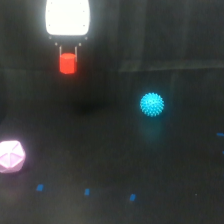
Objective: Pick up the red object from the table
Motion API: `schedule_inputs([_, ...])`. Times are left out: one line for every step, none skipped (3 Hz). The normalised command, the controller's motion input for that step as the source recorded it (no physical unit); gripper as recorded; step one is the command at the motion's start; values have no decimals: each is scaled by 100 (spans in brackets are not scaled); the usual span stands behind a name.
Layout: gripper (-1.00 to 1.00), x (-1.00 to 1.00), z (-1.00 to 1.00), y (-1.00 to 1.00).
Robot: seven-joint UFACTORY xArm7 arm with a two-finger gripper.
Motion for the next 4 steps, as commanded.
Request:
schedule_inputs([-100, -97, 52, 3])
schedule_inputs([-94, -7, -13, -7])
schedule_inputs([-97, -10, -10, -4])
schedule_inputs([-96, -3, -12, -13])
